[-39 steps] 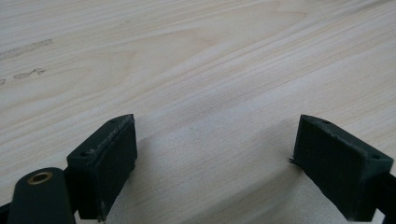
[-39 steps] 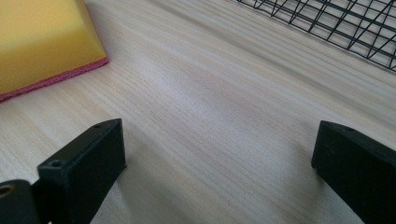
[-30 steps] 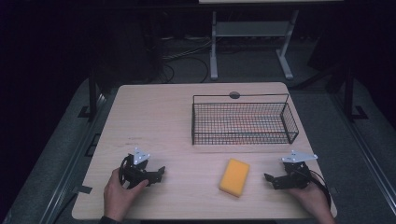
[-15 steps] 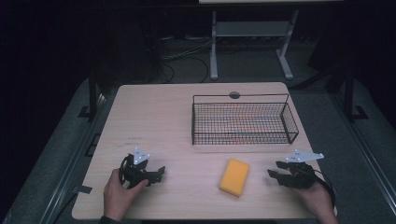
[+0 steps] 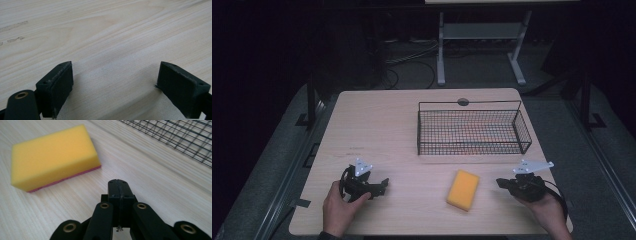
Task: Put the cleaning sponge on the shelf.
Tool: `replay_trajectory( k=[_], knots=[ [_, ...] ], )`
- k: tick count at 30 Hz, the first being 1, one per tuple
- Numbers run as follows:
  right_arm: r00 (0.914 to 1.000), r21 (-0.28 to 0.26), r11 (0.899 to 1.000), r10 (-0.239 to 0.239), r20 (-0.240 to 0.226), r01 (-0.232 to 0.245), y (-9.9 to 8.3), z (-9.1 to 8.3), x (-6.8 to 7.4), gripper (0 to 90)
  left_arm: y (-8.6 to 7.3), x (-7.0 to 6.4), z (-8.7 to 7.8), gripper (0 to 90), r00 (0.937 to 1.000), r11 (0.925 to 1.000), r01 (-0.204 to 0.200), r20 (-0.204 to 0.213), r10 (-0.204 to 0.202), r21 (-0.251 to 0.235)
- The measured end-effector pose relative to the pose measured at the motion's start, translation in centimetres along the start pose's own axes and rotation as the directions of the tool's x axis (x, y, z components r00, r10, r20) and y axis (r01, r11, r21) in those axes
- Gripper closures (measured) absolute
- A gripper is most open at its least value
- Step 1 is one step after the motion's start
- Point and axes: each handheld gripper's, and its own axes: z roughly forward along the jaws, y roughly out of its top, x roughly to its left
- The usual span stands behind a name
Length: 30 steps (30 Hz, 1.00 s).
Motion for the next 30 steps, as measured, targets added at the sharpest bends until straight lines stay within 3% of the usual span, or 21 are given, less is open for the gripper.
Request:
replay_trajectory(
  k=[7,14,20,30],
  knots=[
    [0.9998,0.002,1.000,-0.012,-0.017,0.012,0.7,0.2,0.2,89.5,0.0,0.0,0.0,12.6,1.0000,1.0000,0.000,0.000,0.000,0.000],
    [0.9989,0.037,0.999,-0.015,-0.045,0.017,1.7,0.8,0.4,89.6,0.0,0.0,0.0,12.7,1.0000,1.0000,-0.001,0.000,0.001,0.000],
    [0.9971,0.059,0.996,-0.057,-0.050,0.060,2.6,1.8,1.0,89.6,0.0,0.0,0.0,12.7,1.0000,1.0000,0.000,0.000,0.000,0.000],
    [0.9952,0.090,0.993,-0.076,-0.061,0.081,3.4,2.8,1.5,89.5,0.0,0.0,0.0,12.7,1.0000,1.0000,0.000,0.000,0.000,0.000]
  ],
)
